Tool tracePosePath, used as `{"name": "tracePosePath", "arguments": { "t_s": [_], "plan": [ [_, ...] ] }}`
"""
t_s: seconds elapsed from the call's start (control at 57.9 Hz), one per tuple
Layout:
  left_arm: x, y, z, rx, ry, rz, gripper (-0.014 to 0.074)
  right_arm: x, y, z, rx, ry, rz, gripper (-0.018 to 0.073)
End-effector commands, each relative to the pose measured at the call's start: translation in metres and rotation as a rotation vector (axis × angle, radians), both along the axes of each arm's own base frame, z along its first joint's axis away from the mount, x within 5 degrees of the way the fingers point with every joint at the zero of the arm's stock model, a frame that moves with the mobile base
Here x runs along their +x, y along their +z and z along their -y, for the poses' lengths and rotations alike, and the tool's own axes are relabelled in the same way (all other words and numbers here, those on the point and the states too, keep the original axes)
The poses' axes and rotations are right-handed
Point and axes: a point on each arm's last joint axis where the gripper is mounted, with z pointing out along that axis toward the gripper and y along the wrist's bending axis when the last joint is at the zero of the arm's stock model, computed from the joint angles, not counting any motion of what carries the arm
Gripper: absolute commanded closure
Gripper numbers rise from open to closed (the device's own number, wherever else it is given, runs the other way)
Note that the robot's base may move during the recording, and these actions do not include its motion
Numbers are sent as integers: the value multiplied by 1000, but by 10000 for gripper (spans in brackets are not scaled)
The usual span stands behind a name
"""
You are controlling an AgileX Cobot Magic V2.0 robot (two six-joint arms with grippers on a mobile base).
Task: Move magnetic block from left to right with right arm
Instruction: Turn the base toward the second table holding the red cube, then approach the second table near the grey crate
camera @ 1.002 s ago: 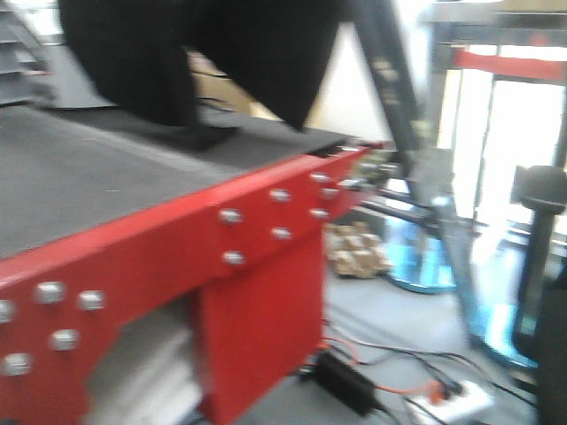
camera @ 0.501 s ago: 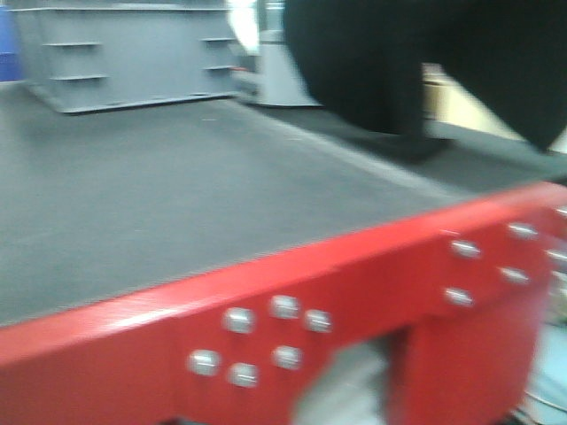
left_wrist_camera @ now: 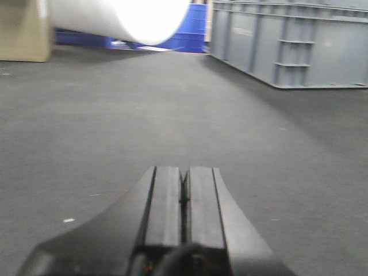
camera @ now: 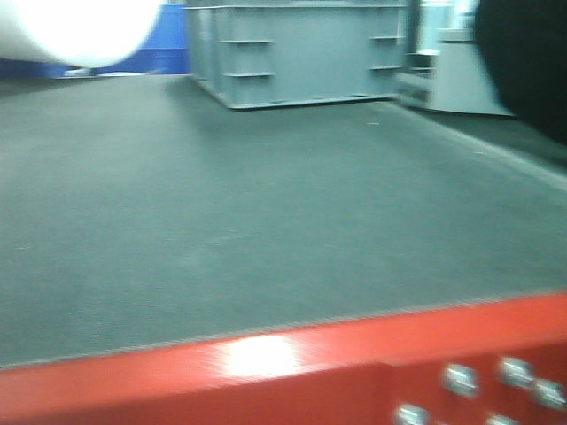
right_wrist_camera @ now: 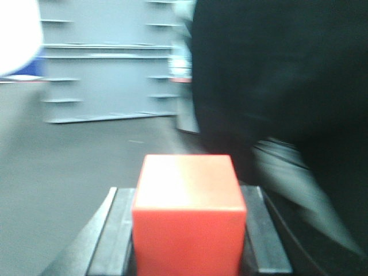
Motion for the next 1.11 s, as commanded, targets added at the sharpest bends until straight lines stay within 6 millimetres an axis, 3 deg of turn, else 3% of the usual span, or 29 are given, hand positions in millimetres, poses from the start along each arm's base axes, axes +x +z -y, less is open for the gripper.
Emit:
{"name": "tracePosePath", "arguments": {
  "t_s": [0.0,1.089],
  "plan": [
    [-1,5,0,-11,-1,80,722,-2,18,0,-20,-8,111,232],
    [-1,5,0,-11,-1,80,722,-2,18,0,-20,-8,111,232]
  ]
}}
